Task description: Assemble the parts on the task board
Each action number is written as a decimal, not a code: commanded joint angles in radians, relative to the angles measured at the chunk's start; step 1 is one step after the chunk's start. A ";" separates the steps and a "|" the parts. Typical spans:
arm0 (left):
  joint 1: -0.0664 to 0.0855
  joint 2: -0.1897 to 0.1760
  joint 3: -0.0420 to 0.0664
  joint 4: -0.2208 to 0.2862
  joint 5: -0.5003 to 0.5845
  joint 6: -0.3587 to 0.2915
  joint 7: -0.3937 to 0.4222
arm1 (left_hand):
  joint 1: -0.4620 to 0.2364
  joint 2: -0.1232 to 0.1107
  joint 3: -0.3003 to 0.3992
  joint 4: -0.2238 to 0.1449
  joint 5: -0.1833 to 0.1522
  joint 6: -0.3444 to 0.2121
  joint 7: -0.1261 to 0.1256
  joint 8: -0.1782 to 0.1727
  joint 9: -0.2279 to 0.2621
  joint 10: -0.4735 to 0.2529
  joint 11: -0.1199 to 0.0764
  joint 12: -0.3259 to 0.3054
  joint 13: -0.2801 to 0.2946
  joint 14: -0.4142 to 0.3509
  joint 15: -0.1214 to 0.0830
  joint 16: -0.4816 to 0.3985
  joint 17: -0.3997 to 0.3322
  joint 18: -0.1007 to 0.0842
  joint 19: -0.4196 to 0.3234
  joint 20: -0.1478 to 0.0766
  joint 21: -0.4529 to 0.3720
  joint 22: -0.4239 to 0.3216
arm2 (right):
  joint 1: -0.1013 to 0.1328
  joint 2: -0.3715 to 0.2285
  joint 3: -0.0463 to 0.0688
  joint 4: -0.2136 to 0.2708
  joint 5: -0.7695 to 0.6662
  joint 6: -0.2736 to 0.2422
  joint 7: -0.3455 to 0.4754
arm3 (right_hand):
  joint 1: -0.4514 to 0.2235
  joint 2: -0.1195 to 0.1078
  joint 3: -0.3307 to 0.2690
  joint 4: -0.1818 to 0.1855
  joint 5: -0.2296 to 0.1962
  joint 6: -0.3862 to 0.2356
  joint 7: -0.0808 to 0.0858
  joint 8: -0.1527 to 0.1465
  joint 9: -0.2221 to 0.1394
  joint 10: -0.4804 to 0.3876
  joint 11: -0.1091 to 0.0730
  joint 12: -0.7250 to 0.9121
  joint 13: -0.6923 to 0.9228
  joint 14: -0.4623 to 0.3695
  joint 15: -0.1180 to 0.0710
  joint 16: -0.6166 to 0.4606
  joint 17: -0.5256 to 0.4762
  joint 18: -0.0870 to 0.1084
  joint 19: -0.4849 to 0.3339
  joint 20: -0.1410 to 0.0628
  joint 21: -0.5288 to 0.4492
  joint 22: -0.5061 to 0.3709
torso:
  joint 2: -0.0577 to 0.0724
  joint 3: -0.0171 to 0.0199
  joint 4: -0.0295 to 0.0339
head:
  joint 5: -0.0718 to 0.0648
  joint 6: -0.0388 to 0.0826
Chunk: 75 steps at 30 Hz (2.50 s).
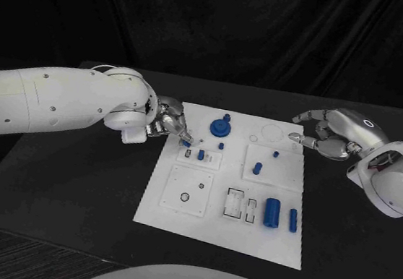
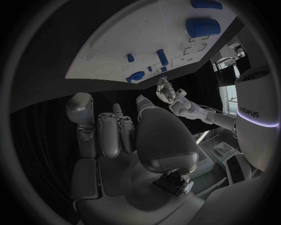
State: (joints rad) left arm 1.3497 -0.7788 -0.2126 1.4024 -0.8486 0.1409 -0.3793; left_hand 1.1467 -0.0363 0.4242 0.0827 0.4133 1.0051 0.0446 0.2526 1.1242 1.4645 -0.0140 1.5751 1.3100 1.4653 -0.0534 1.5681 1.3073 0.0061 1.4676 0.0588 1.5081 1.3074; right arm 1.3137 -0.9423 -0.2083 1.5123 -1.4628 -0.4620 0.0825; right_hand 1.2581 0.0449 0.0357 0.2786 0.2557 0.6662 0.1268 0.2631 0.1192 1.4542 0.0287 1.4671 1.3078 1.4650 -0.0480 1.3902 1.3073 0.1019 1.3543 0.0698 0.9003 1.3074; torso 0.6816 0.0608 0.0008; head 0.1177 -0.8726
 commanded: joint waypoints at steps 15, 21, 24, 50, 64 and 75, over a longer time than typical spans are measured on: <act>-0.024 0.007 0.000 -0.009 -0.060 -0.007 0.020 | -0.010 0.006 0.009 -0.001 -0.008 -0.006 -0.001 -0.002 0.003 0.106 -0.003 -0.004 0.261 0.106 -0.005 0.003 0.263 0.015 0.037 -0.004 -0.007 0.235 | -0.006 -0.001 0.001 -0.003 0.017 0.005 0.010 | 0.006 0.009 0.002 -0.003 0.013 0.009 -0.001 0.000 -0.003 -0.003 -0.003 -0.004 0.129 0.045 0.008 0.001 0.078 0.019 -0.001 -0.001 0.000 0.079 | 0.000 -0.0002 -0.0023 | 0.005 0.000; -0.034 0.007 0.000 -0.010 -0.060 -0.016 0.022 | -0.010 0.006 0.010 0.000 -0.008 -0.006 -0.001 -0.002 0.003 0.106 -0.003 -0.004 0.261 0.106 -0.004 0.003 0.263 0.014 0.038 -0.004 -0.005 0.236 | -0.007 -0.002 0.001 -0.003 0.017 0.006 0.010 | 0.007 0.009 0.002 -0.003 0.015 0.010 -0.001 0.000 -0.003 -0.003 -0.003 -0.004 0.129 0.045 0.008 0.001 0.077 0.020 -0.002 -0.001 -0.002 0.079 | 0.000 0.0005 -0.0030 | 0.005 0.000; -0.037 0.008 0.000 -0.010 -0.060 -0.016 0.022 | -0.010 0.006 0.010 0.000 -0.008 -0.006 -0.001 -0.002 0.003 0.106 -0.003 -0.004 0.261 0.106 -0.004 0.003 0.263 0.014 0.038 -0.004 -0.005 0.236 | -0.008 -0.001 0.001 -0.003 0.017 0.007 0.010 | 0.007 0.009 0.002 -0.003 0.015 0.010 -0.001 0.000 -0.003 -0.003 -0.003 -0.004 0.129 0.045 0.008 0.001 0.077 0.020 -0.002 -0.001 -0.002 0.079 | 0.000 0.0002 -0.0024 | 0.005 0.000; -0.049 0.006 0.000 0.002 -0.060 -0.002 0.023 | -0.011 0.006 0.012 0.000 -0.009 -0.006 -0.001 -0.002 0.004 0.106 -0.003 -0.004 0.261 0.106 -0.004 0.003 0.263 0.015 0.036 -0.004 -0.007 0.235 | -0.013 -0.001 0.001 -0.004 0.017 0.017 0.003 | 0.010 0.010 0.003 -0.004 0.021 0.010 -0.001 -0.001 -0.005 -0.003 -0.003 -0.004 0.128 0.045 0.007 0.000 0.077 0.020 -0.002 -0.001 -0.003 0.079 | 0.001 0.0001 -0.0013 | 0.010 0.000; -0.055 0.008 0.000 0.006 -0.060 0.007 0.013 | -0.012 0.006 0.014 0.000 -0.013 -0.007 0.000 -0.003 0.004 0.106 -0.003 -0.004 0.261 0.106 -0.004 0.003 0.263 0.016 0.033 -0.003 -0.010 0.234 | -0.013 -0.001 0.001 -0.003 0.017 0.018 0.002 | 0.010 0.010 0.003 -0.004 0.021 0.010 -0.001 -0.001 -0.005 -0.003 -0.003 -0.004 0.128 0.045 0.007 0.000 0.077 0.020 -0.002 -0.001 -0.003 0.079 | 0.001 0.0005 -0.0017 | 0.012 0.000; -0.058 0.006 0.000 0.006 -0.060 0.011 0.003 | -0.011 0.006 0.018 -0.002 -0.026 -0.011 0.000 -0.005 0.006 0.106 -0.002 -0.004 0.261 0.106 -0.003 0.003 0.263 0.017 0.030 -0.002 -0.014 0.233 | -0.014 -0.002 0.001 -0.003 0.017 0.019 -0.001 | 0.012 0.010 0.004 -0.005 0.024 0.010 -0.001 -0.001 -0.005 -0.003 -0.003 -0.005 0.127 0.044 0.007 0.000 0.076 0.020 -0.002 -0.001 -0.005 0.079 | 0.000 0.0003 -0.0024 | 0.014 0.000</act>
State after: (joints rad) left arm 1.3034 -0.7747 -0.2056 1.4046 -0.9078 0.1247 -0.3648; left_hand 1.1325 -0.0426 0.4355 0.0824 0.3946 0.9980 0.0485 0.2516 1.1286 1.4644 -0.0140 1.5751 1.3100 1.4652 -0.0534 1.5681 1.3073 0.0062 1.4675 0.0589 1.5006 1.3074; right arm 1.3030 -0.9427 -0.2083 1.5082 -1.4455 -0.4473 0.0892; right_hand 1.2638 0.0506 0.0386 0.2757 0.2782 0.6697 0.1233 0.2632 0.1147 1.4543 0.0287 1.4671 1.3078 1.4650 -0.0480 1.3902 1.3079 0.1019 1.3543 0.0697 0.9003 1.3075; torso 0.6821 0.0614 -0.0011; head 0.1313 -0.8726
